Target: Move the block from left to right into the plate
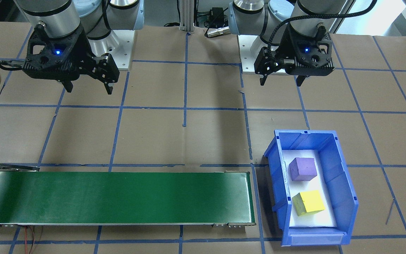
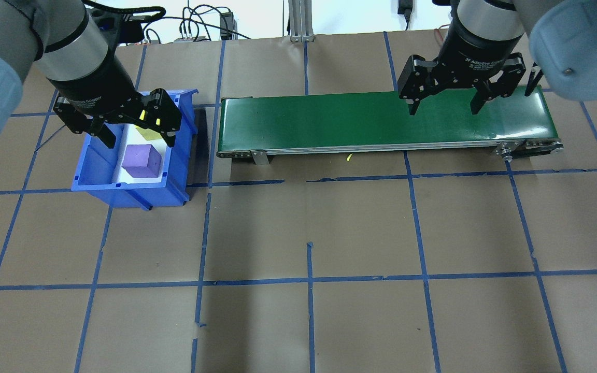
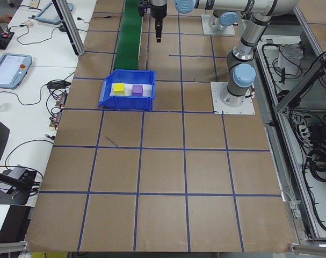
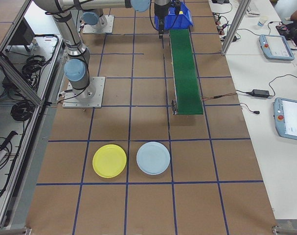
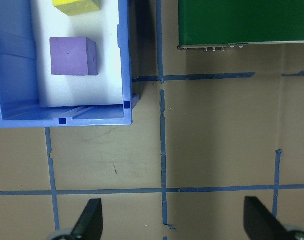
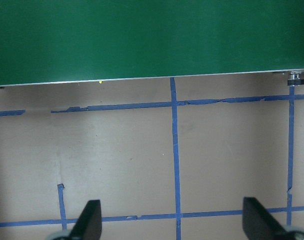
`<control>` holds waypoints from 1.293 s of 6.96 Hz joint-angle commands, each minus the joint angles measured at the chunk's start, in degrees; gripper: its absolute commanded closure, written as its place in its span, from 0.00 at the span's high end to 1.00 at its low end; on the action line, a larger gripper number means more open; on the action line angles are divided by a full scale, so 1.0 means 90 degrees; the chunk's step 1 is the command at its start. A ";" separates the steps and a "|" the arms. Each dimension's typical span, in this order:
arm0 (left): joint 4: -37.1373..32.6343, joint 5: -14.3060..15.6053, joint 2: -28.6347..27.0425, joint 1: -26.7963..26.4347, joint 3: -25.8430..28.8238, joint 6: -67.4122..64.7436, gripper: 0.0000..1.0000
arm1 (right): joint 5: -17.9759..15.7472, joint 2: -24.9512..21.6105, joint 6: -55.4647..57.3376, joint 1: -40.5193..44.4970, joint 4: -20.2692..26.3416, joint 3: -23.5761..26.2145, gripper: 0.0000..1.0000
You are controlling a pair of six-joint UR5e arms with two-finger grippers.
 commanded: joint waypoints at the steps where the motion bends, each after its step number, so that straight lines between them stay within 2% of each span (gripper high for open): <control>1: 0.0009 -0.0026 0.0000 0.0024 -0.0028 0.0000 1.00 | 0.0001 0.0000 0.0010 0.0000 0.0000 0.0000 1.00; 5: 0.0076 0.0032 -0.0048 0.0063 -0.0135 0.0087 1.00 | 0.0001 0.0000 0.0000 0.0000 0.0000 0.0000 1.00; 7: 0.0096 0.0023 -0.0136 0.0228 0.0107 0.0088 1.00 | 0.0001 0.0000 0.0010 0.0000 0.0000 0.0000 1.00; 8: 0.0155 -0.0035 -0.0484 0.0645 0.0292 0.0242 1.00 | 0.0001 0.0000 0.0000 0.0000 0.0000 0.0000 1.00; 9: 0.0639 -0.0045 -0.1107 0.0794 0.0419 0.0688 1.00 | 0.0001 0.0000 0.0000 0.0000 0.0000 0.0000 1.00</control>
